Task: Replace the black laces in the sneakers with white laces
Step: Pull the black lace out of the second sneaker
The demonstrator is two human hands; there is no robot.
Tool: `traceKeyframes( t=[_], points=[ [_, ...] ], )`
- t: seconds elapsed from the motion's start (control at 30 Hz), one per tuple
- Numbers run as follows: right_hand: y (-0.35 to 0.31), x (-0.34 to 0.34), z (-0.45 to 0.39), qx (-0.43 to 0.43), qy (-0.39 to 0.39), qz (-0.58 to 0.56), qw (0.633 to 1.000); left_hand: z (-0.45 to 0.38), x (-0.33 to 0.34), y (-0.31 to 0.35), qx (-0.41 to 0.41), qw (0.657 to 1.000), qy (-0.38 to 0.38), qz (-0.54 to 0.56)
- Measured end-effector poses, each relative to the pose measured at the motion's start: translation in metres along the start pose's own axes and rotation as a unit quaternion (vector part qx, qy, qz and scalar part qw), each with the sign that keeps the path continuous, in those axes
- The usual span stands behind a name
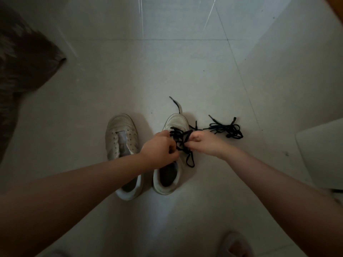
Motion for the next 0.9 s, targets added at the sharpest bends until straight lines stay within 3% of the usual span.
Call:
traceKeyframes(
  t=[0.07,0.17,0.23,0.3,0.37,0.5,0.6,0.63,0.7,0.8,0.87,0.9],
  points=[
    [-0.002,0.003,0.000,-0.016,-0.017,0.021,1.000,0.000,0.000,0.000,-0.002,1.000,-0.004,0.000],
    [-0.001,0.009,-0.006,-0.026,-0.036,0.149,0.988,0.000,-0.001,0.001,-0.003,1.000,-0.001,0.005],
    [-0.003,0.008,-0.006,-0.029,-0.043,0.133,0.990,0.001,-0.001,0.000,-0.004,1.000,0.001,0.005],
    [-0.003,0.005,-0.002,-0.006,-0.070,-0.010,0.997,0.002,-0.001,0.000,-0.007,1.000,0.004,0.002],
    [0.003,0.006,0.004,0.042,-0.107,-0.191,0.975,0.003,-0.002,0.000,-0.006,1.000,0.009,-0.001],
    [0.008,0.001,0.010,0.099,-0.098,-0.481,0.866,0.004,-0.002,0.000,-0.002,1.000,0.015,-0.017],
    [0.008,-0.039,0.003,0.081,0.002,-0.617,0.783,0.005,-0.002,-0.001,-0.002,1.000,0.016,-0.018],
    [0.011,-0.051,0.002,0.084,0.040,-0.631,0.770,0.004,-0.002,-0.001,-0.001,1.000,0.015,-0.017],
    [0.019,-0.058,-0.001,0.104,0.075,-0.619,0.775,0.004,-0.001,0.000,0.002,1.000,0.011,-0.020],
    [0.017,-0.034,0.000,0.138,0.042,-0.584,0.799,0.004,-0.001,-0.001,0.006,1.000,0.011,-0.023],
    [0.010,-0.016,0.001,0.147,0.027,-0.515,0.844,0.004,-0.001,0.000,0.006,1.000,0.014,-0.021],
    [0.006,-0.012,0.001,0.133,0.033,-0.432,0.891,0.004,-0.001,0.000,0.006,1.000,0.013,-0.020]
  ],
)
Point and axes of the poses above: each hand's wrist, its own z-axis away from the middle knuckle, its own x-axis out of the palm, y = z × x, the point moved 5 cm from there along -z, towards the middle knuckle, and after that the axes turned 6 degrees about y, right-handed, at the moved point
